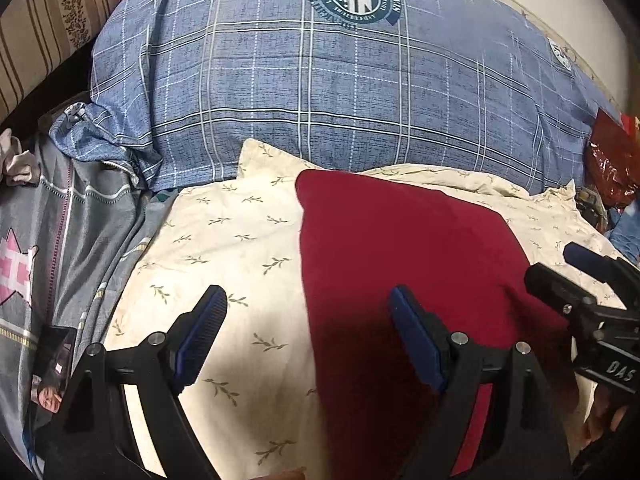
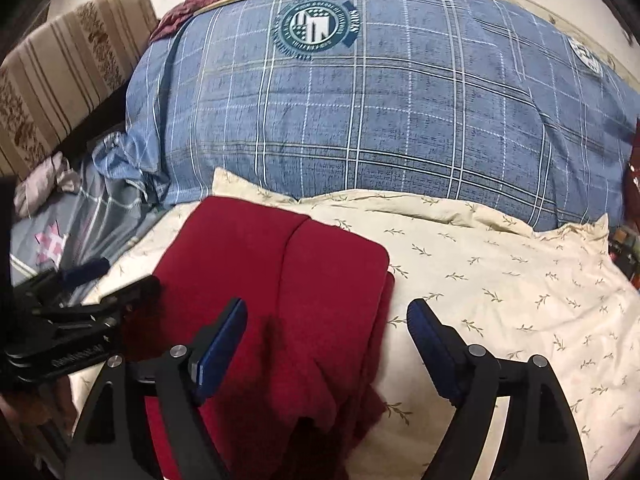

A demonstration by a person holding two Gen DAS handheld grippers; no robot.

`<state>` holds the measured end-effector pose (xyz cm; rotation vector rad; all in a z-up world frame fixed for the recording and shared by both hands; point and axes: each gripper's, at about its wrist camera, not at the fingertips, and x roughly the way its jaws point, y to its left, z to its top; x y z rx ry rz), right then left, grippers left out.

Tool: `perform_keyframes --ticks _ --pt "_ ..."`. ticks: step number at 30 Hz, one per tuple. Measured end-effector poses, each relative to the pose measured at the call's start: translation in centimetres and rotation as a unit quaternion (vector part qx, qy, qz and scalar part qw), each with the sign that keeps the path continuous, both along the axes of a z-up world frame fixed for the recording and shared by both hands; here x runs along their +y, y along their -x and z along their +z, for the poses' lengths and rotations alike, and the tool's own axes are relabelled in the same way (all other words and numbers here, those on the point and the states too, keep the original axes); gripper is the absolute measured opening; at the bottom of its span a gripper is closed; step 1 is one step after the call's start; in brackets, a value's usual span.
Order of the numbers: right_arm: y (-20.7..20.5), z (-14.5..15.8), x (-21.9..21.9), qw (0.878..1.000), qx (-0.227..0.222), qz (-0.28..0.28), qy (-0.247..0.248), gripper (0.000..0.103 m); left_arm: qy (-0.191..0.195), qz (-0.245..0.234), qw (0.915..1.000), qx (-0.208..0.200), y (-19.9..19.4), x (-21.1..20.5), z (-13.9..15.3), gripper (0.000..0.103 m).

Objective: Fold small clothes

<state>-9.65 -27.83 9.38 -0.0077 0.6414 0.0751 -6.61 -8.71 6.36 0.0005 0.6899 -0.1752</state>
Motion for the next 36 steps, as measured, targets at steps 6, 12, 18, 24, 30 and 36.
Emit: perform_keyframes --ticks 6,12,18,24,30,36 --pt "0.2 -0.1 -0.1 1.000 -0.001 0.000 0.003 0.087 -0.012 -0.006 0.9999 -0.008 0.3 -0.6 0.2 0.084" --pt "0.4 -0.4 0.5 1.000 0.000 0.007 0.008 0.087 -0.007 0.000 0.9999 -0.008 0.3 -0.2 0.3 0.084" --pt "0.1 -0.8 0.6 1.000 0.006 0.008 0.009 0.087 -0.012 -0.001 0.9999 -0.009 0.3 -0.4 0.2 0.084" --pt "0.1 -0.9 0.6 1.000 0.007 0.008 0.007 0.087 -0.015 -0.002 0.9998 -0.011 0.3 -0.5 0.1 0.084" --pt "0.0 -1.0 0.7 1.000 0.010 0.009 0.004 0.087 -0.015 -0.002 0.9998 -0.011 0.3 -0.6 0.2 0.084" --pt "0.0 -1.2 0.8 1.000 0.014 0.010 0.003 0.087 -0.012 -0.002 0.9999 -0.010 0.2 -0.5 0.2 0.084"
